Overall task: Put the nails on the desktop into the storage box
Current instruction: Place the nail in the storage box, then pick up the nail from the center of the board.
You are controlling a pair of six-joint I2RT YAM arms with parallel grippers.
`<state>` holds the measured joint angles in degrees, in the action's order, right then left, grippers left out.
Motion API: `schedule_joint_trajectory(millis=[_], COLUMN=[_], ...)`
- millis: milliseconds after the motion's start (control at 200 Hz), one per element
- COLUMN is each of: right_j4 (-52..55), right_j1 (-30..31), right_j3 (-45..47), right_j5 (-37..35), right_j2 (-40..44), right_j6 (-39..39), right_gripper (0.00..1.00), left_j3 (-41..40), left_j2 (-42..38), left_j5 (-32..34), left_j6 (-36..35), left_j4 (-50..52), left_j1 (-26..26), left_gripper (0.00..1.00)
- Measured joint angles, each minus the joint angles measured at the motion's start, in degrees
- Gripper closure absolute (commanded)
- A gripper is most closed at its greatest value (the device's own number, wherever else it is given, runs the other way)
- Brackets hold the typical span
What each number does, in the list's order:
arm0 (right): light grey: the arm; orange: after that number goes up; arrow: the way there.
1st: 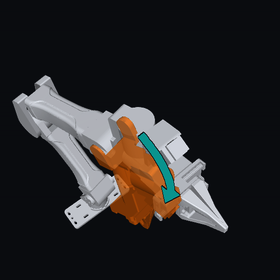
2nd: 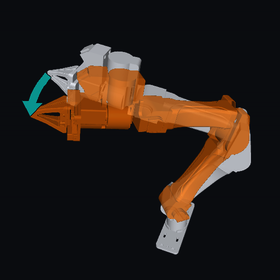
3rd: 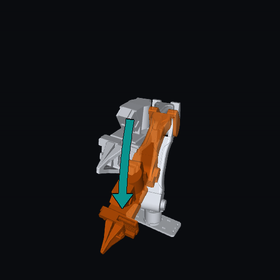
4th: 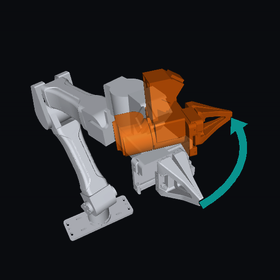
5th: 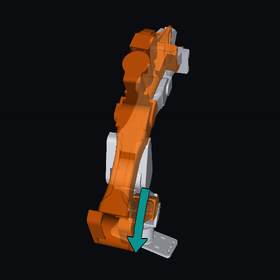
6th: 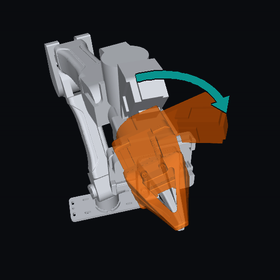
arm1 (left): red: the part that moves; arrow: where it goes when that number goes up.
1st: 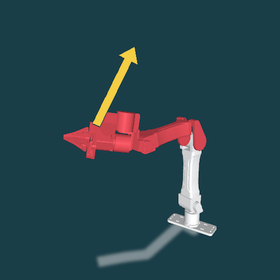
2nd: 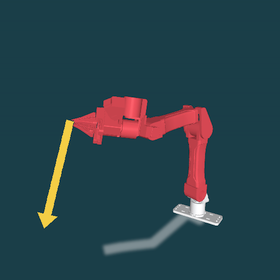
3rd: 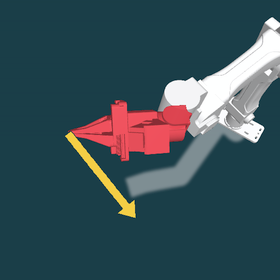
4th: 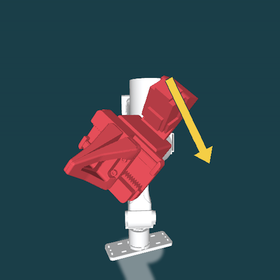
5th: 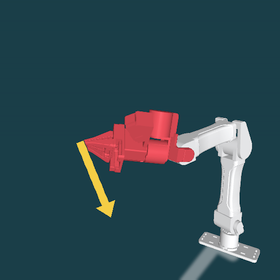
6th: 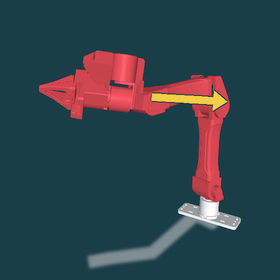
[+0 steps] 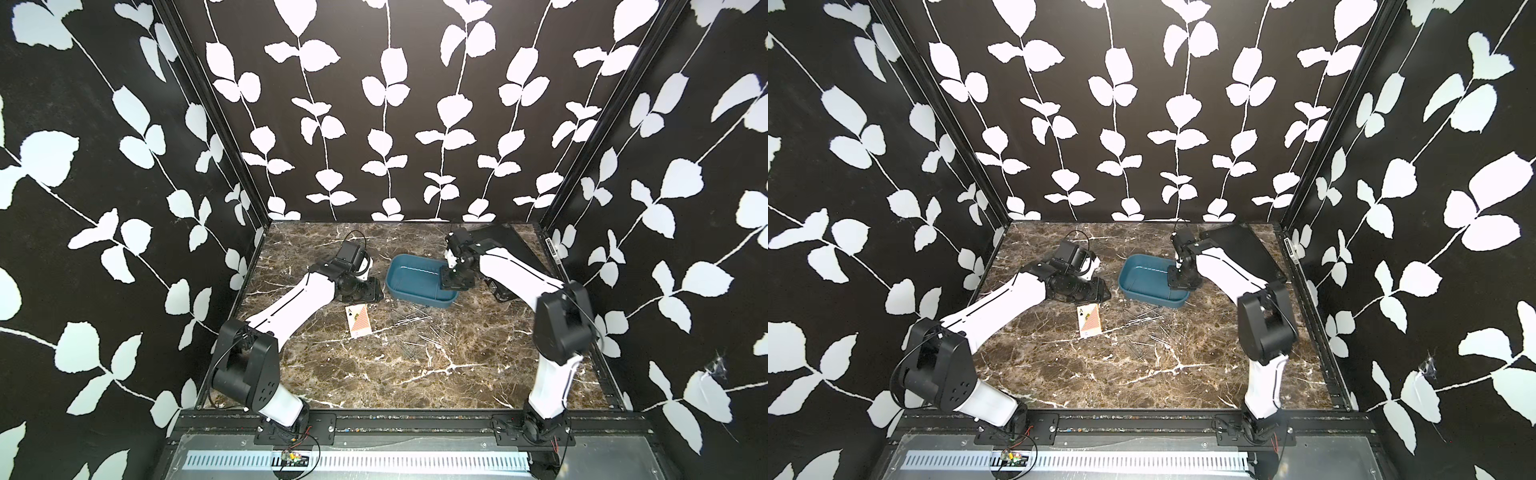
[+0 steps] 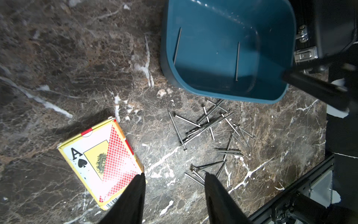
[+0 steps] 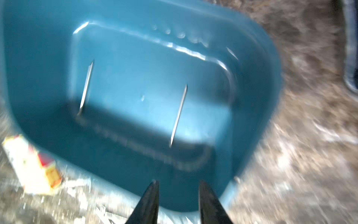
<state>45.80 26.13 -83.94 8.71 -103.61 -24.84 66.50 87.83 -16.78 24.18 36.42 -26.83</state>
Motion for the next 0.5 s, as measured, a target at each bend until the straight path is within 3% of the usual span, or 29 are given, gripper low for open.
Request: schedule_joint_trajectory(millis=[170,500], right_j4=[-0.1,1.1], right_j1=[4.2,7.5], right_j3=[11.3,17.2], right_j5=[-0.4,-5.4], right_j2=[8.3,4.7], right_j6=[4.3,12.7], right_gripper=[0.69,0.73], left_j3=[-3.0,-5.3], left_j2=[0.0,-0.5], left_j5=[-0.4,-0.5], left_j6=[0.5,1.6], left_j4=[-0.8,-2.3], left_j1=[0.0,-2.3], left_gripper=[0.48,0.47])
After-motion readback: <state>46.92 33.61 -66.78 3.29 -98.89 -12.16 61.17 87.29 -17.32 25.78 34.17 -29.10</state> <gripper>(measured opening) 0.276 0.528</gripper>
